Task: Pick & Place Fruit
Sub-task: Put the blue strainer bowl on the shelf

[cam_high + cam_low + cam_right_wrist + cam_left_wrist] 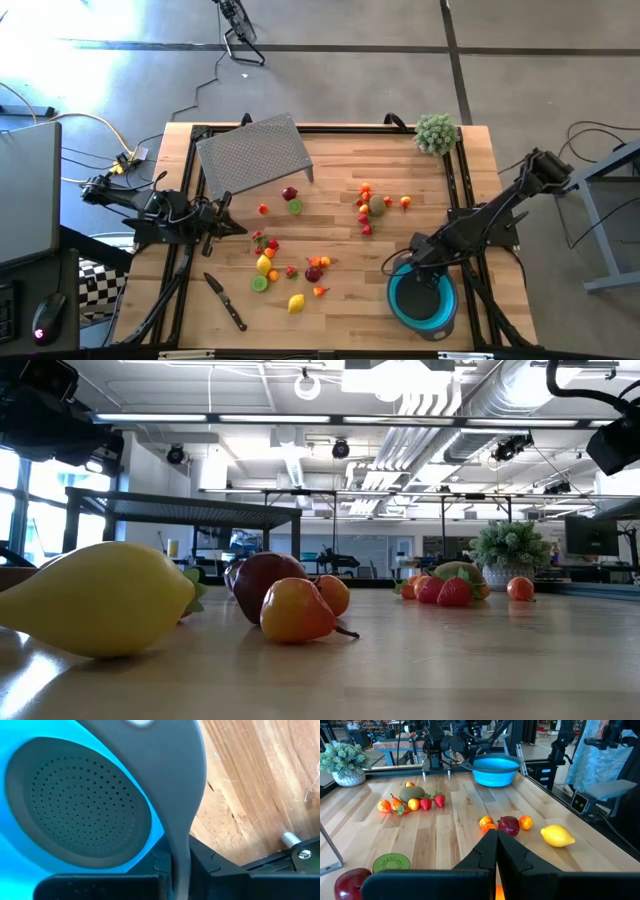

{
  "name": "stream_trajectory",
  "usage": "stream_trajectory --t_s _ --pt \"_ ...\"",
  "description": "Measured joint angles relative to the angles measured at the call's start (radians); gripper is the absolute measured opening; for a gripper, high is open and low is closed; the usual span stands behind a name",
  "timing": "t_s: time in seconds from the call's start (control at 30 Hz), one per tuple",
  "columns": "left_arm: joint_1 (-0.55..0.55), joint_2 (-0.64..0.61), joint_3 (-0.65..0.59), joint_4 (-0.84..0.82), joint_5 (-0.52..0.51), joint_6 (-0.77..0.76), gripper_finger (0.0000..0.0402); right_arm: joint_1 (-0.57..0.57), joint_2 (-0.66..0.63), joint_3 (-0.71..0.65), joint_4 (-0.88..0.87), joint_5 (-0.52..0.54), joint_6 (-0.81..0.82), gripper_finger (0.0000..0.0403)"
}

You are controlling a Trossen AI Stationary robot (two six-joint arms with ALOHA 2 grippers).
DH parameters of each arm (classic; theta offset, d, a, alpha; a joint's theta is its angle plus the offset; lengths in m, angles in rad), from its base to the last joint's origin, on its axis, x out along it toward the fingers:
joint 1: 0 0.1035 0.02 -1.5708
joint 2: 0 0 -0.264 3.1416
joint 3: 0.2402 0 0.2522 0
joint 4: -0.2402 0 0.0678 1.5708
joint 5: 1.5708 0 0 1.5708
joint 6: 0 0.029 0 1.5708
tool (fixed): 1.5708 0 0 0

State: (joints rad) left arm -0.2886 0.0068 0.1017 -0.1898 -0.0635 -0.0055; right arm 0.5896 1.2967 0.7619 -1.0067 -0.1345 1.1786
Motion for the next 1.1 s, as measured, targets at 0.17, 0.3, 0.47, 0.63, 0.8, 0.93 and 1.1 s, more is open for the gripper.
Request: stream_trajectory --t_s 0.17,0.3,0.47,0.63,0.8,0.93,1.1 --pt "0.0 0.0 0.0 0.0 0.0 0.0 0.0001 0.0 -0.023 0.043 -0.038 0.059 0.007 0.0022" --pt "0.0 0.0 0.0 0.0 0.0 0.0 0.0001 -0.009 -0.033 0.107 -0.083 0.125 0.008 0.002" --pt "0.0 0.0 0.0 0.0 0.0 0.0 0.0001 -0.04 -0.038 0.199 -0.125 0.184 -0.042 0.0011" --pt "0.0 0.0 0.0 0.0 0.0 0.0 0.0001 -0.094 -0.038 0.278 -0.122 0.253 -0.145 0.001" --pt "0.0 0.0 0.0 0.0 0.0 0.0 0.0001 -0.168 -0.038 0.339 -0.119 0.3 -0.241 0.001" --pt "0.0 0.0 0.0 0.0 0.0 0.0 0.0001 -0.233 -0.038 0.389 -0.112 0.331 -0.301 0.001" --pt "0.0 0.0 0.0 0.0 0.0 0.0 0.0001 -0.314 -0.038 0.44 -0.075 0.346 -0.367 0.001"
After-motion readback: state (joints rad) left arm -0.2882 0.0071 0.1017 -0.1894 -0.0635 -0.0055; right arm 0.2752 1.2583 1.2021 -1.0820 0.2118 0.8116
